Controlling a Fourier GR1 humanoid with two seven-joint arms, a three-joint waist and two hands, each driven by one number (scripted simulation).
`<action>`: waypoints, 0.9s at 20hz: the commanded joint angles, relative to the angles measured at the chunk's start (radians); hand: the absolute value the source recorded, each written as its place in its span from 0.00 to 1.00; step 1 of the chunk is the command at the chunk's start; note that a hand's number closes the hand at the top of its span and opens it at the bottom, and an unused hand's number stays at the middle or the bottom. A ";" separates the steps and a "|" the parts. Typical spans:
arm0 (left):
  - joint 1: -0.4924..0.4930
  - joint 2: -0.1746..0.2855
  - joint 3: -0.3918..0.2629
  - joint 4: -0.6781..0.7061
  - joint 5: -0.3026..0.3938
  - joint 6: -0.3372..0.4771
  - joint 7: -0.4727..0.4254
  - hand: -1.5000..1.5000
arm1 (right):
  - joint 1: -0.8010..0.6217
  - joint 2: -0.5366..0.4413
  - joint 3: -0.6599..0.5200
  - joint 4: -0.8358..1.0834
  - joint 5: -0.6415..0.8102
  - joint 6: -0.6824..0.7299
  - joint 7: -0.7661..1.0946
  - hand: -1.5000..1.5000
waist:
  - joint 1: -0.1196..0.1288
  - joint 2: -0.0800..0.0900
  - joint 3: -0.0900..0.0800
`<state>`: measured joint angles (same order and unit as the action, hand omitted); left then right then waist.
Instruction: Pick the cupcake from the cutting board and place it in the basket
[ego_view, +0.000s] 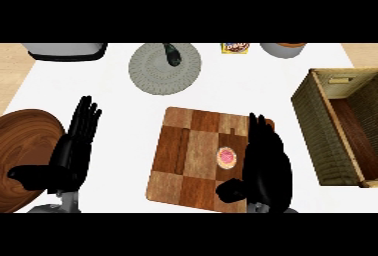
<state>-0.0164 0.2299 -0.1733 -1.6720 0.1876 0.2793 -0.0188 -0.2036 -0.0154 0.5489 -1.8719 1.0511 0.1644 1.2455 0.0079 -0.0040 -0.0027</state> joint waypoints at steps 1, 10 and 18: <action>-0.004 -0.003 0.014 0.020 -0.001 -0.004 -0.013 0.50 | -0.017 0.015 0.056 0.021 -0.012 -0.002 0.242 0.00 | -0.001 0.002 0.000; -0.031 -0.025 0.008 0.007 -0.031 0.027 0.029 0.50 | -0.071 0.015 0.062 0.119 0.006 -0.048 0.242 0.00 | -0.002 0.003 0.001; 0.013 0.001 0.024 -0.028 -0.005 -0.031 0.020 0.50 | -0.066 0.015 0.058 0.146 0.012 -0.083 0.242 0.00 | 0.002 0.002 0.002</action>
<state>-0.0169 0.2229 -0.1585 -1.6931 0.1723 0.2686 0.0050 -0.2430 -0.0160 0.5858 -1.7389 1.0704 0.0942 1.2511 0.0092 -0.0016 -0.0009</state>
